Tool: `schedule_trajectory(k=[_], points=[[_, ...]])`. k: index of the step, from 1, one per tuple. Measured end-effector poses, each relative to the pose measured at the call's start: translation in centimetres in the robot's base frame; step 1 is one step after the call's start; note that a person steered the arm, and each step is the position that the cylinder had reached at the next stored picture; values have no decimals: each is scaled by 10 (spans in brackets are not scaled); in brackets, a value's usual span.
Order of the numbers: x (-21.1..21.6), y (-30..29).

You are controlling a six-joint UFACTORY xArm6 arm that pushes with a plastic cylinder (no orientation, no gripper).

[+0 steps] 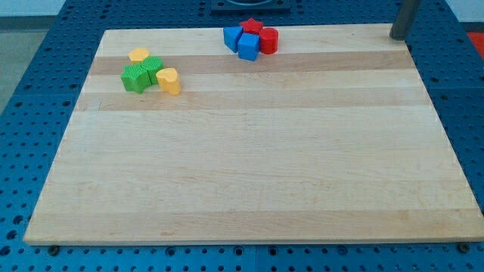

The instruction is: Separate the red blocks from the blue blocks

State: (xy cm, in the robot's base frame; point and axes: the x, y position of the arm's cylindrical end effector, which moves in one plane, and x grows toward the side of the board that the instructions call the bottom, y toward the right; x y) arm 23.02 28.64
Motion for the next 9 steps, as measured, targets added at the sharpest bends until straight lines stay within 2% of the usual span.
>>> schedule_trajectory(k=[1,3,4,5,6,7,8,9], points=[[0,0],[-32,-120],[-13,-120],[45,-121],[96,-175],[122,-257],[81,-351],[28,-417]])
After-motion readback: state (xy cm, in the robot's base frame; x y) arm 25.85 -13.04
